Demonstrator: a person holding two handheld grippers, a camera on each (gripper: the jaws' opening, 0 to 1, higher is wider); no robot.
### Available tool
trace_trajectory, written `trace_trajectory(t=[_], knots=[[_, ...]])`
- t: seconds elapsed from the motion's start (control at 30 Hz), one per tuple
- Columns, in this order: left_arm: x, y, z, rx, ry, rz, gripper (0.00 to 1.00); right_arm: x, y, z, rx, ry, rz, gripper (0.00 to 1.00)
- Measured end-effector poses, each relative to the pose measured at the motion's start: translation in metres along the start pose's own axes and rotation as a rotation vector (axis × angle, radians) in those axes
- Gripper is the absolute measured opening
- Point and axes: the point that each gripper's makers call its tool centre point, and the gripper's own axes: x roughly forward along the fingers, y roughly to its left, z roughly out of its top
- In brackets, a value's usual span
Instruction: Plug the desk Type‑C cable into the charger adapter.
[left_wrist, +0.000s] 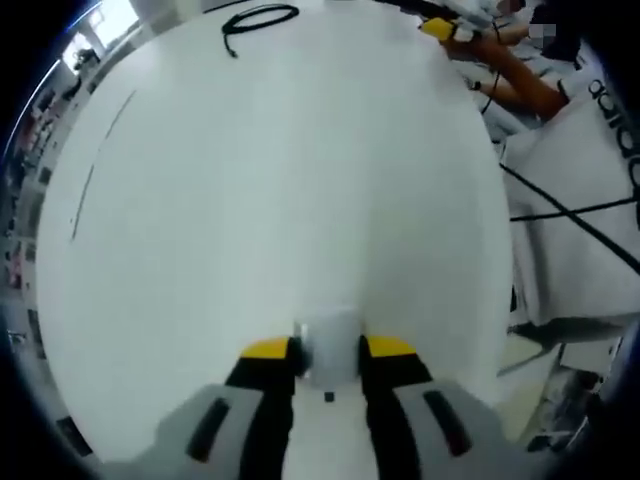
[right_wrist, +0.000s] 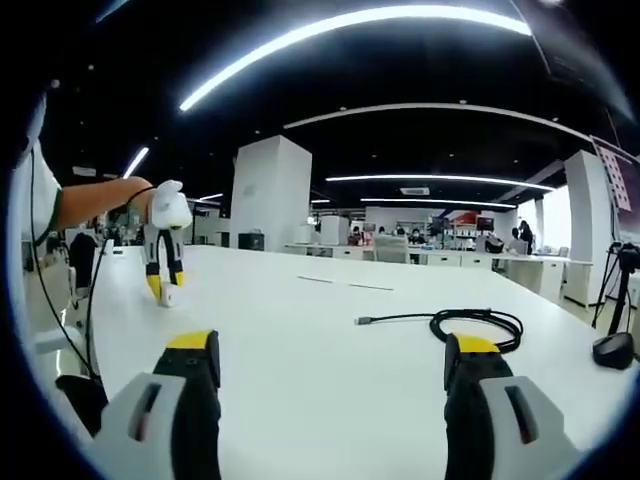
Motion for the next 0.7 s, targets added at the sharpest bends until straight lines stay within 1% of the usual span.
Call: trace_trajectory(t=[0.23,0.4,0.7], knots=[[0.0,-0.002,-0.001,0.006,0.005,-0.002,0.24,0.001,0.002,-0.002,0.0,0.006,0.006,0.94],[0.0,-0.011,0.0,0.01,0.012,-0.004,0.24,0.001,0.003,-0.003,0.002,0.011,0.011,0.94],[0.0,-0.019,0.0,0.026,0.022,-0.01,0.24,0.002,0.006,-0.005,0.002,0.016,0.019,0.94]])
